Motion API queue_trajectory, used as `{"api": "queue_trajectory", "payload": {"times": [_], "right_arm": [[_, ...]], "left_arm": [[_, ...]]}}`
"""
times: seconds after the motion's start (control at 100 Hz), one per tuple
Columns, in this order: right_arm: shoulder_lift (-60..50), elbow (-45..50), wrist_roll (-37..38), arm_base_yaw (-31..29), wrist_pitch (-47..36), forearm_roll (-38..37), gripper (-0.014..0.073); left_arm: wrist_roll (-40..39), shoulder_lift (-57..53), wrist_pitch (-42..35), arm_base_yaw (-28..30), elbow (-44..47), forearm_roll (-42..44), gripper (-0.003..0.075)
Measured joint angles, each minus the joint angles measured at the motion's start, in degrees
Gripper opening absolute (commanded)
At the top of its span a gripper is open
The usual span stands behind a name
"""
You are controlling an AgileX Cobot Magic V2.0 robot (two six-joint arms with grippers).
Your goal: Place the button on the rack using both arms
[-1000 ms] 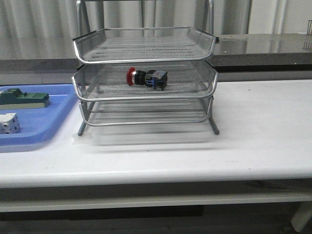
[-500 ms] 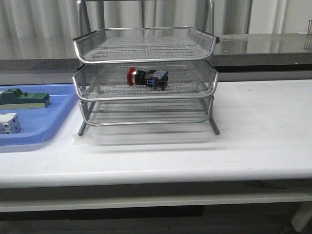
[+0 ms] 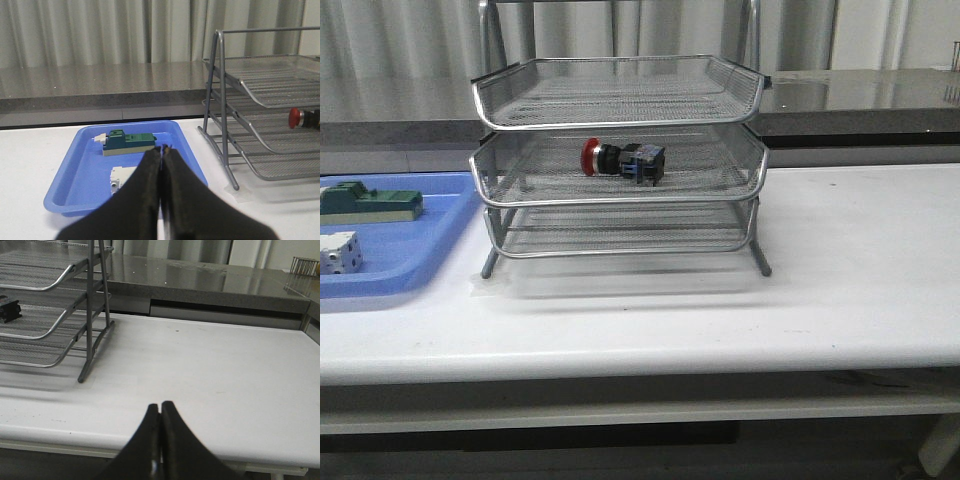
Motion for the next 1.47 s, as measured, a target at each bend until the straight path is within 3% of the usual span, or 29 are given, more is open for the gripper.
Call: {"api": "queue_trajectory", "payload": {"times": [1.47], "right_arm": [[0.00, 0.00, 0.00, 0.00, 0.00, 0.00, -0.0057]], "left_arm": [[0.00, 0.00, -0.11, 0.00, 0.00, -2.34, -0.0021]]}}
